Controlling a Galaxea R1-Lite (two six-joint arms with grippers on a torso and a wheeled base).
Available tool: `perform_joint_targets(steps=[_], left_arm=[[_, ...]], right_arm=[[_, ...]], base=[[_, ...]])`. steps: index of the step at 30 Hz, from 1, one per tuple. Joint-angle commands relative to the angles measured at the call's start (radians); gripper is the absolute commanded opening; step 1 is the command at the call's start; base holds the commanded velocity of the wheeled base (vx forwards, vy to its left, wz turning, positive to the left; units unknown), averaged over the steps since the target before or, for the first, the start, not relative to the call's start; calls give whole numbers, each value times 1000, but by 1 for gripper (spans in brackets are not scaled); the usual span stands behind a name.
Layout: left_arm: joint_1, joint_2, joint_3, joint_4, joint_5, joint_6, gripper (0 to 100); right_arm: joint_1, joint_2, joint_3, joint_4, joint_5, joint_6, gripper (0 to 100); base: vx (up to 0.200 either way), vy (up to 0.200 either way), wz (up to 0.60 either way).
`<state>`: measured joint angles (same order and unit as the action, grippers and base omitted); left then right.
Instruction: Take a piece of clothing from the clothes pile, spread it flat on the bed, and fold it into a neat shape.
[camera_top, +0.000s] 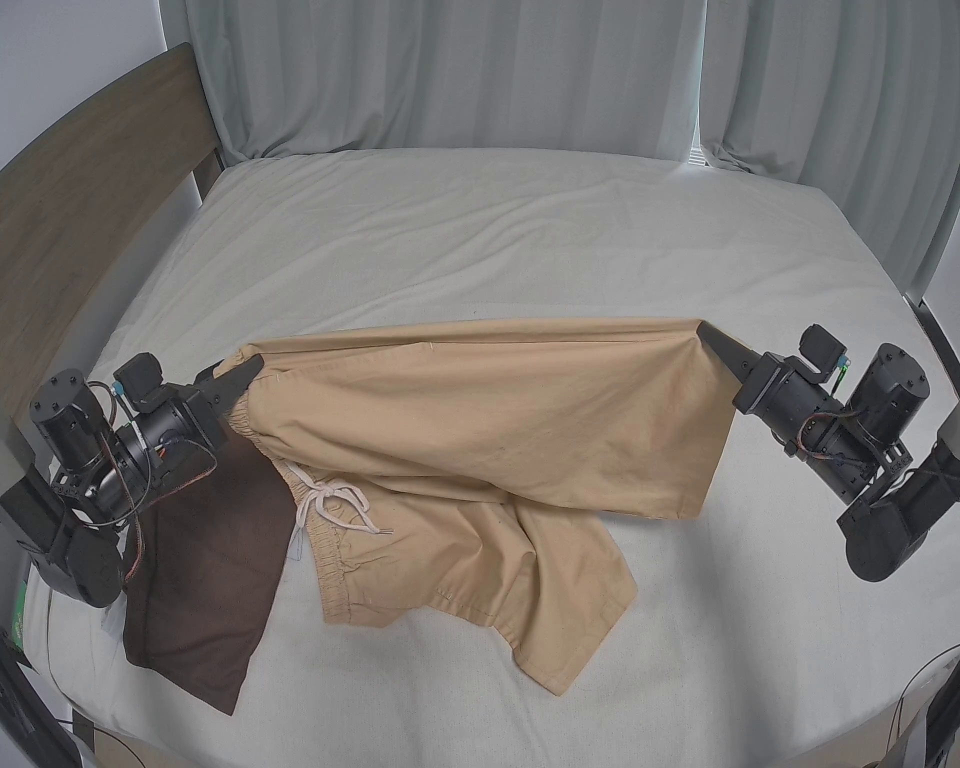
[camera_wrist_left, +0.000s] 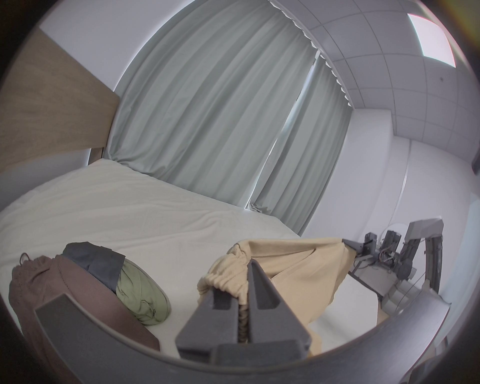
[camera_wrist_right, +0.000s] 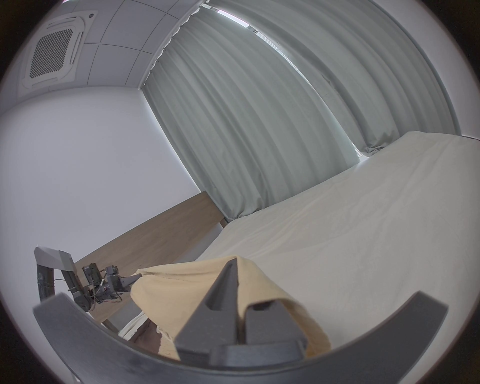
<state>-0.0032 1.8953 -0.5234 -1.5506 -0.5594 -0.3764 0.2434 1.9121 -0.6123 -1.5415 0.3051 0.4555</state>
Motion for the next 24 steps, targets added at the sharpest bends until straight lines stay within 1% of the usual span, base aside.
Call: perform_joint_targets(steps=[1, 9, 19, 24], left_arm=[[5, 33, -35, 0, 10, -19, 0], [-1, 80, -86, 0, 12, -19, 0], [-12, 140, -147, 0, 13, -22, 0], [-17, 183, -196, 0, 36, -24, 0]], right_arm=[[-19, 73, -47, 0, 0, 2, 0], [-19, 130, -133, 0, 2, 2, 0], [-19, 182, -178, 0, 9, 2, 0], [-21, 208, -210, 0, 11, 2, 0]], base=[[0, 0, 0], [0, 0, 0], [0, 0, 0], [0, 0, 0]])
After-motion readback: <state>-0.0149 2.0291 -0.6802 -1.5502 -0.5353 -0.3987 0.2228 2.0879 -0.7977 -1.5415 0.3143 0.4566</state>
